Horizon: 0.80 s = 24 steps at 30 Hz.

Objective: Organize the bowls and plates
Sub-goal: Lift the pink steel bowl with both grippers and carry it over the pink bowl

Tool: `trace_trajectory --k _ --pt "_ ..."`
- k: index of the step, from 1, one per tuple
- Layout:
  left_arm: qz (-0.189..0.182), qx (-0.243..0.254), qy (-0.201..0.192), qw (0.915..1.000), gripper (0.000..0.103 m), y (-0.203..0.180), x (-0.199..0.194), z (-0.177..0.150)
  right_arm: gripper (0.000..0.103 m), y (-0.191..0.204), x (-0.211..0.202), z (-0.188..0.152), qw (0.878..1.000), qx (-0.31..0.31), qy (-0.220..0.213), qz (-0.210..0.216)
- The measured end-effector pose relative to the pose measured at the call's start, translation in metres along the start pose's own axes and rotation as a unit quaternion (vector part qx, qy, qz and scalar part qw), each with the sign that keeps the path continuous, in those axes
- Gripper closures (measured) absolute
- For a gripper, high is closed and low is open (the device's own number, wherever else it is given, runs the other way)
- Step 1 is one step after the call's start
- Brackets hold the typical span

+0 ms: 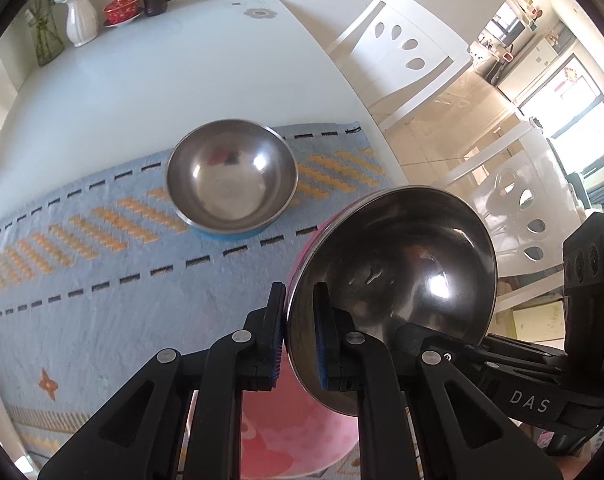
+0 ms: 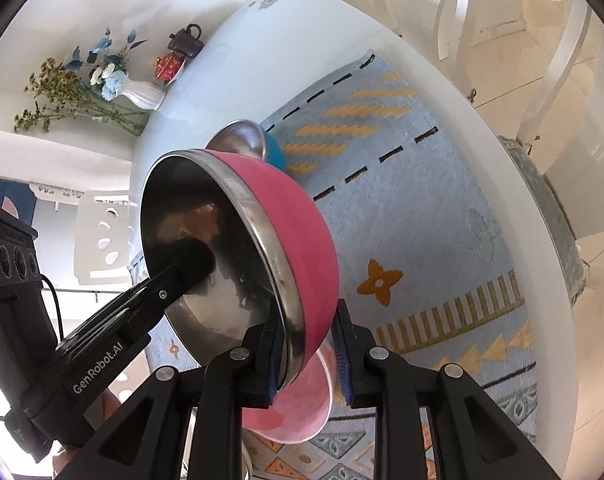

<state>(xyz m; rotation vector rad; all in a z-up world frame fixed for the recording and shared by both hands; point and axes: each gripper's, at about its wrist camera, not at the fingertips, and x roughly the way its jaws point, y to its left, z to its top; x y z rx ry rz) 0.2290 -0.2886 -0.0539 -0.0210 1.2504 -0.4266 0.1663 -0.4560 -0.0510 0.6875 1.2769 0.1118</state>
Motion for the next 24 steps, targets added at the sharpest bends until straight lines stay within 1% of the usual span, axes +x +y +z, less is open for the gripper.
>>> trace_trajectory --k 11,15,19,24 --pt "0.002 -0.002 0.005 1.0000 0.092 0.022 -0.021 -0.032 0.080 0.024 0.007 -0.036 1.000 -0.007 0.016 -0.003" --pt "-0.001 -0.007 0.015 0.9999 0.092 0.033 -0.023 -0.049 0.080 0.031 0.014 -0.054 1.000 -0.010 0.026 -0.008" --pt "0.005 -0.002 0.022 0.9997 0.092 0.039 -0.025 -0.063 0.080 0.035 0.021 -0.071 0.999 -0.009 0.035 -0.010" --pt "0.008 0.004 0.032 0.9994 0.092 0.043 -0.018 -0.074 0.080 0.035 0.032 -0.088 0.999 -0.004 0.047 -0.018"
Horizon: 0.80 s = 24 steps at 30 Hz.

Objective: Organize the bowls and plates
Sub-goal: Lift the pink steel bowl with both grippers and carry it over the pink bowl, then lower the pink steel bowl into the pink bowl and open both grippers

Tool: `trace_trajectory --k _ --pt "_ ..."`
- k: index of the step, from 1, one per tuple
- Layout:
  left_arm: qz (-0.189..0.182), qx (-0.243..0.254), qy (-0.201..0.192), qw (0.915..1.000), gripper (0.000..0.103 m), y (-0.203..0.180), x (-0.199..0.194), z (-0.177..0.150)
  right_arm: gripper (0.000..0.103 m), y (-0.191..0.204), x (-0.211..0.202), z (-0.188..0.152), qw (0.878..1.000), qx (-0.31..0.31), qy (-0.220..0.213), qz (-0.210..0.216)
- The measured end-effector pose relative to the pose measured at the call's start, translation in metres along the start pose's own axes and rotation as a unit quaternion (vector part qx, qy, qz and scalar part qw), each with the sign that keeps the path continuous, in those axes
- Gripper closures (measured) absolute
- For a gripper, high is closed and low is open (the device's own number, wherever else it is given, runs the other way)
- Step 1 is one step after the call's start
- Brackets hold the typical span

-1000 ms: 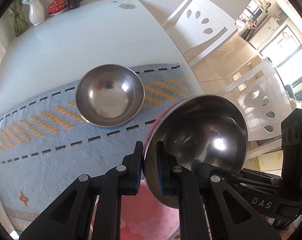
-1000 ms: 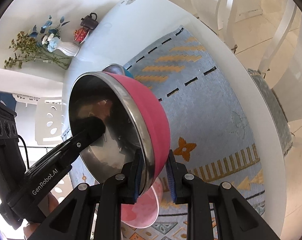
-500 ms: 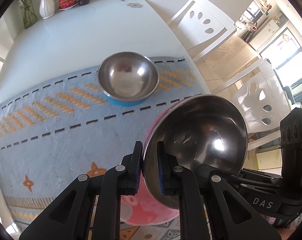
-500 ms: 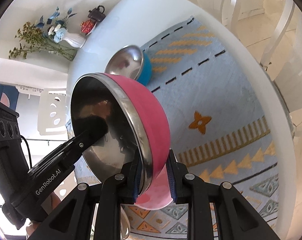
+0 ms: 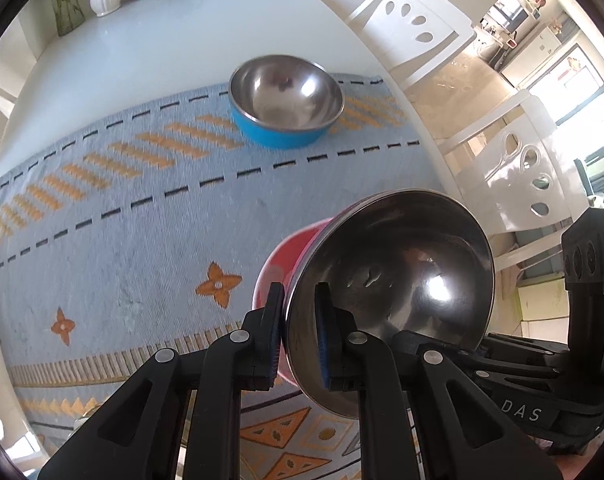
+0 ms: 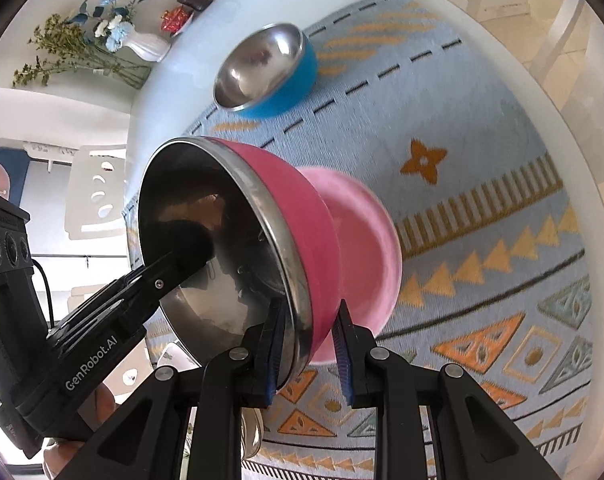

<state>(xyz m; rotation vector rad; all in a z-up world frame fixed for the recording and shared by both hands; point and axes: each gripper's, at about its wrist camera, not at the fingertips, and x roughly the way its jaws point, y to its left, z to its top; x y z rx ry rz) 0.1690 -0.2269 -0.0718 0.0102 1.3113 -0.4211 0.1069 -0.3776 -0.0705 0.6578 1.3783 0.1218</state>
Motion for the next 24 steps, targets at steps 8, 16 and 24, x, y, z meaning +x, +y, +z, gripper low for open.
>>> trace_trajectory --k 8,16,24 --pt "0.012 0.014 0.018 0.9997 0.091 -0.003 0.017 -0.003 0.080 -0.004 0.019 -0.004 0.999 -0.001 0.021 -0.036" --pt "0.014 0.014 0.024 0.9995 0.091 -0.004 0.024 -0.002 0.080 -0.011 0.024 -0.001 0.999 0.005 0.030 -0.033" --pt "0.020 0.015 0.032 0.9992 0.091 -0.002 0.030 -0.003 0.080 -0.014 0.028 0.004 0.999 0.006 0.034 -0.034"
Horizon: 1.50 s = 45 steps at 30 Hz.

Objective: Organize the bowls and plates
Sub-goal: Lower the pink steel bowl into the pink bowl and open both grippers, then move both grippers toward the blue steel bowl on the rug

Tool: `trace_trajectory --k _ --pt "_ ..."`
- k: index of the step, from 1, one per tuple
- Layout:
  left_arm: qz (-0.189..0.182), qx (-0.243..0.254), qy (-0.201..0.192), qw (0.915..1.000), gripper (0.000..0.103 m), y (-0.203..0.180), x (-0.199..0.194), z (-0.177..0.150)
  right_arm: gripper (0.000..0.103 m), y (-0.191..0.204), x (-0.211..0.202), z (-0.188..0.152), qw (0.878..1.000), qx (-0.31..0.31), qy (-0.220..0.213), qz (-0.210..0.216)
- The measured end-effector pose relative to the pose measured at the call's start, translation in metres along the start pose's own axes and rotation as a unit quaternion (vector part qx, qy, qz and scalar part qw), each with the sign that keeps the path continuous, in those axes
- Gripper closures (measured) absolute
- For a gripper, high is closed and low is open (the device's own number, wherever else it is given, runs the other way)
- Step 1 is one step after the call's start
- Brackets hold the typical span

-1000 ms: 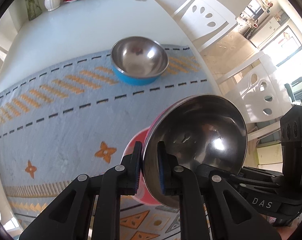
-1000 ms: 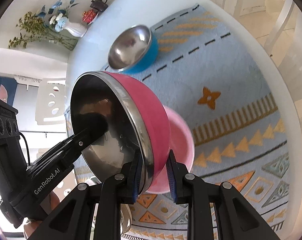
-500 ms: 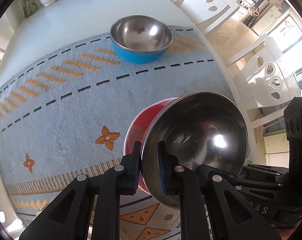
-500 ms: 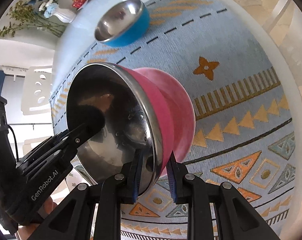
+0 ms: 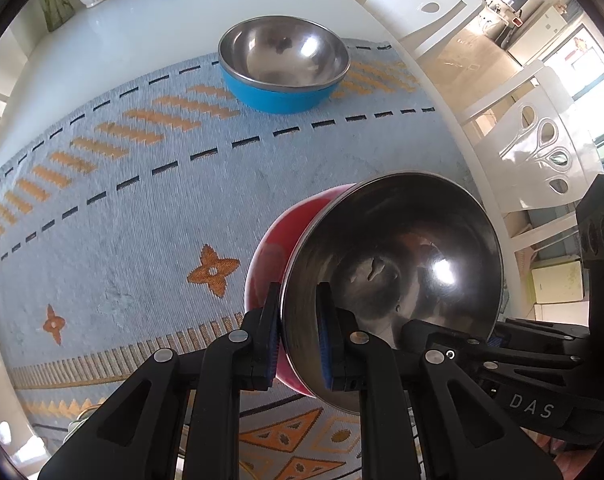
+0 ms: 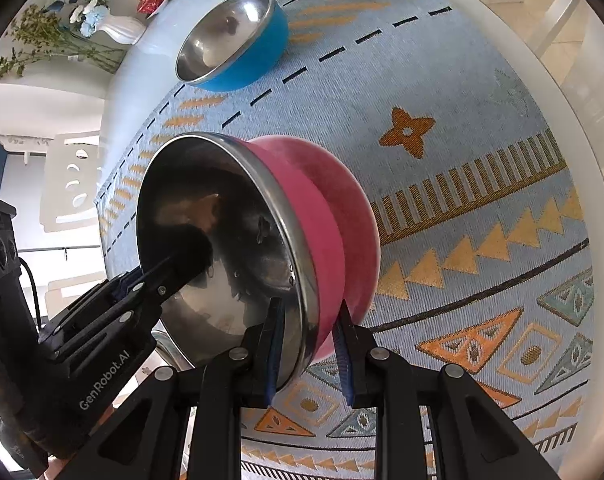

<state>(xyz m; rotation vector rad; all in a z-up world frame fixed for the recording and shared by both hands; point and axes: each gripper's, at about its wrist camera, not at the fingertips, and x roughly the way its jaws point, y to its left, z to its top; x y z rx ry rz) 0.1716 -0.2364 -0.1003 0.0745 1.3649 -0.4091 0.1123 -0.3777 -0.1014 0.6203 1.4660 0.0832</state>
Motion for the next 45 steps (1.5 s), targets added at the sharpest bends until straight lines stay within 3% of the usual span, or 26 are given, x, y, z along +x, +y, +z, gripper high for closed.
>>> trace_trajectory --k 29,38,41,45 --pt "-0.006 -0.012 -0.005 0.9999 0.088 0.007 -0.009 0.001 0.072 -0.008 -0.016 0.004 1.000 0.005 -0.012 0.002" --pt "-0.009 -0.021 -0.014 0.9996 0.088 0.011 -0.023 0.002 0.072 -0.006 -0.024 -0.001 1.000 0.008 -0.011 0.013" --pt "-0.008 -0.020 -0.015 0.9996 0.088 0.012 -0.028 0.006 0.072 -0.007 -0.032 -0.002 0.999 0.020 -0.005 0.038" --pt "-0.006 -0.033 -0.018 0.9993 0.086 0.015 -0.031 0.011 0.072 0.000 -0.041 0.000 0.999 0.006 -0.009 0.030"
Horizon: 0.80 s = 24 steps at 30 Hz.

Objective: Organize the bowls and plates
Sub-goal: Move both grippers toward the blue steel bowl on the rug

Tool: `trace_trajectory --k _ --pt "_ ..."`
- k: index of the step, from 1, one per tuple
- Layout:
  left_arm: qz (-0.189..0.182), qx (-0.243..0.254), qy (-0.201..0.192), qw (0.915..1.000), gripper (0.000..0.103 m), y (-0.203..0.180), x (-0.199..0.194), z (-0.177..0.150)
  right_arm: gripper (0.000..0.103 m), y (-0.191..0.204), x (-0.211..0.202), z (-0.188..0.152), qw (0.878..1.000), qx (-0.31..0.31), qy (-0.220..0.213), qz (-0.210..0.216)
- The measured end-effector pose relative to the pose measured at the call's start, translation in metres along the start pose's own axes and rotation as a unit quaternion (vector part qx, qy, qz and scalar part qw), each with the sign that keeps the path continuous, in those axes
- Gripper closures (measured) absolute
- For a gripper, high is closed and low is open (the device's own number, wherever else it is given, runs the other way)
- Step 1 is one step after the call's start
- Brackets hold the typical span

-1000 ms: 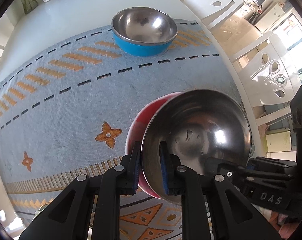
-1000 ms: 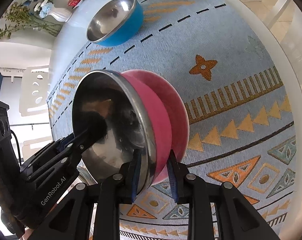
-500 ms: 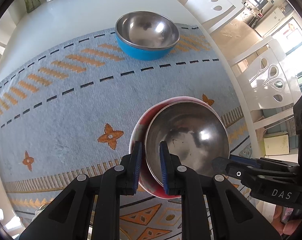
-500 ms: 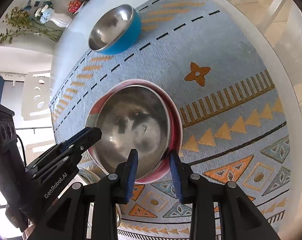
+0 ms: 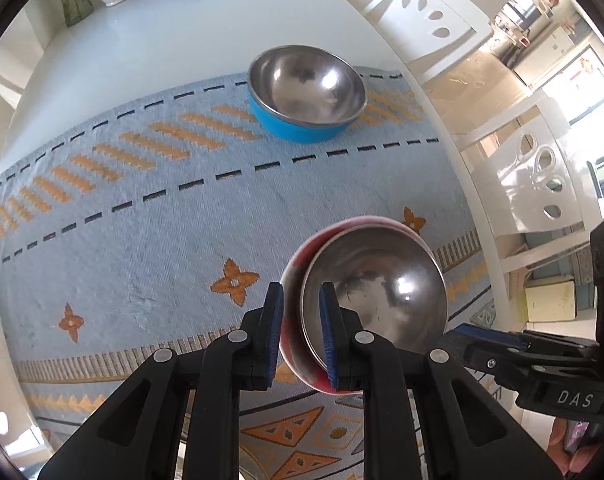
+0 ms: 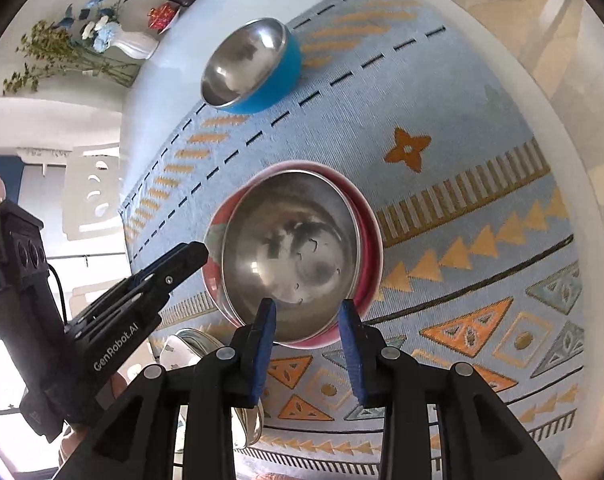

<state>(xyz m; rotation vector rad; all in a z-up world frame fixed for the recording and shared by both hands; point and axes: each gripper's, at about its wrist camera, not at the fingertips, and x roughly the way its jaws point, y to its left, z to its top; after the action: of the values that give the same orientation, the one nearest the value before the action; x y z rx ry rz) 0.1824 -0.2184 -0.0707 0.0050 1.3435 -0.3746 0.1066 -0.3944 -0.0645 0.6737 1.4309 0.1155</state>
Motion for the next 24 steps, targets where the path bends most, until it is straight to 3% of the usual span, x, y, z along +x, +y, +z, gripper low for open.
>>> trace_trajectory --k 17,24 --pt "0.002 -0.030 -0.026 0.9992 0.081 0.018 -0.019 0.023 0.072 0.016 -0.014 0.023 0.999 -0.032 0.001 -0.013" --pt "0.006 -0.033 -0.034 0.9989 0.081 0.021 -0.012 0.058 0.072 0.025 -0.022 0.056 0.999 -0.046 -0.003 -0.007"
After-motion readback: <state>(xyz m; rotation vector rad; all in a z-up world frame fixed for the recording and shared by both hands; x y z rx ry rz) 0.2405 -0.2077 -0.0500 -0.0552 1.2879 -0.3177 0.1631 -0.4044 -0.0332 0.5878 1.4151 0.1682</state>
